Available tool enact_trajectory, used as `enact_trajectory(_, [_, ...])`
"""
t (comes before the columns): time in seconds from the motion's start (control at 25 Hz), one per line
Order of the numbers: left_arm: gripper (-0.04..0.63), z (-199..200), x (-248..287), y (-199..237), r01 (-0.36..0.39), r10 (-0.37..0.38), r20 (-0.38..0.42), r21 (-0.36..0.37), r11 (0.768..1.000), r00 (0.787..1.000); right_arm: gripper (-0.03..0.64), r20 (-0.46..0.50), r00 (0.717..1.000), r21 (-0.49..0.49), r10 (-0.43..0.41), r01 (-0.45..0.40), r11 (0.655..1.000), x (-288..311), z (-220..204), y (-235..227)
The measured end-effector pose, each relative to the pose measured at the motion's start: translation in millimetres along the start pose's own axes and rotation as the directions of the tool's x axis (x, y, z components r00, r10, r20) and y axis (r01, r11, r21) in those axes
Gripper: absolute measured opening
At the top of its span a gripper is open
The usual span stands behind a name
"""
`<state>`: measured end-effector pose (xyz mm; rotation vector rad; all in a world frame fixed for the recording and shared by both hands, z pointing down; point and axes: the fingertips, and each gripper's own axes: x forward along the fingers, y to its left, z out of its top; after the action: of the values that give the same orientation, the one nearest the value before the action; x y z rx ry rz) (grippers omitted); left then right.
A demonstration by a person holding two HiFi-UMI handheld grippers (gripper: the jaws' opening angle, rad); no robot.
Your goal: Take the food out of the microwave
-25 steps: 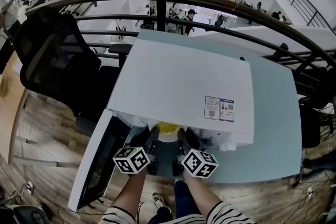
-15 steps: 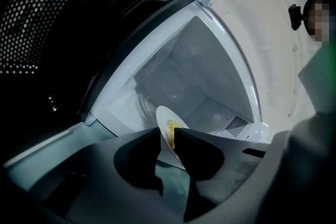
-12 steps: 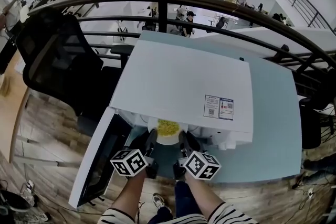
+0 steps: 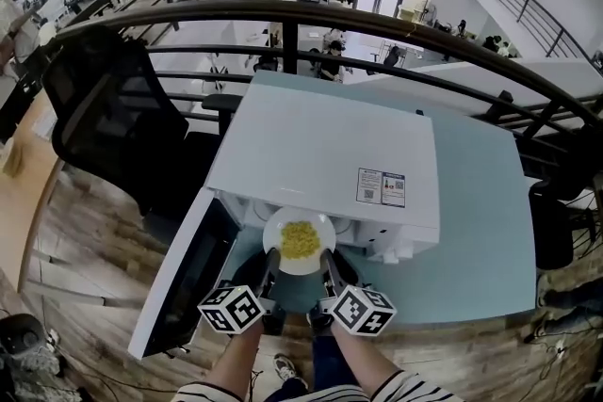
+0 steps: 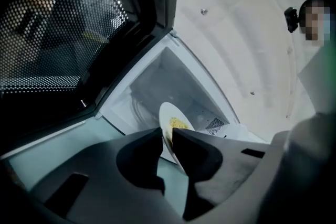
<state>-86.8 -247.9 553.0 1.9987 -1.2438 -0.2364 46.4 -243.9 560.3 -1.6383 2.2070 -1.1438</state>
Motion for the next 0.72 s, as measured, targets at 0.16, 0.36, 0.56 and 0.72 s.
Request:
enact_trajectory(0.16, [0.070, -3.0, -23.0, -11.7, 0.000, 0.000, 0.008, -0.003, 1.000, 1.000, 0.075, -0.006, 1.000, -0.012, 0.007, -0.007, 1.000, -20.8, -3.4, 10.9])
enact_trajectory(0.36, [0.069, -9.4, -51.1, -21.8, 0.005, -0.005, 0.015, 0.001, 1.000, 1.000, 0.074, -0.009, 1.000, -0.017, 0.021, -0.021, 1.000, -44.7, -10.9, 22.7])
enact_trajectory(0.56, [0.067, -15.0, -75.7, -32.9, 0.023, -0.024, 0.015, 0.009, 1.000, 1.000, 0.072, -0.003, 1.000, -0.019, 0.028, -0.028, 0.999, -68.2, -16.5, 33.8])
enact_trajectory(0.72, [0.066, -22.6, -96.1, -42.0, 0.032, -0.031, 0.017, -0.001, 1.000, 0.999, 0.071, 0.008, 1.000, -0.009, 0.024, -0.024, 1.000, -90.8, -23.2, 40.4])
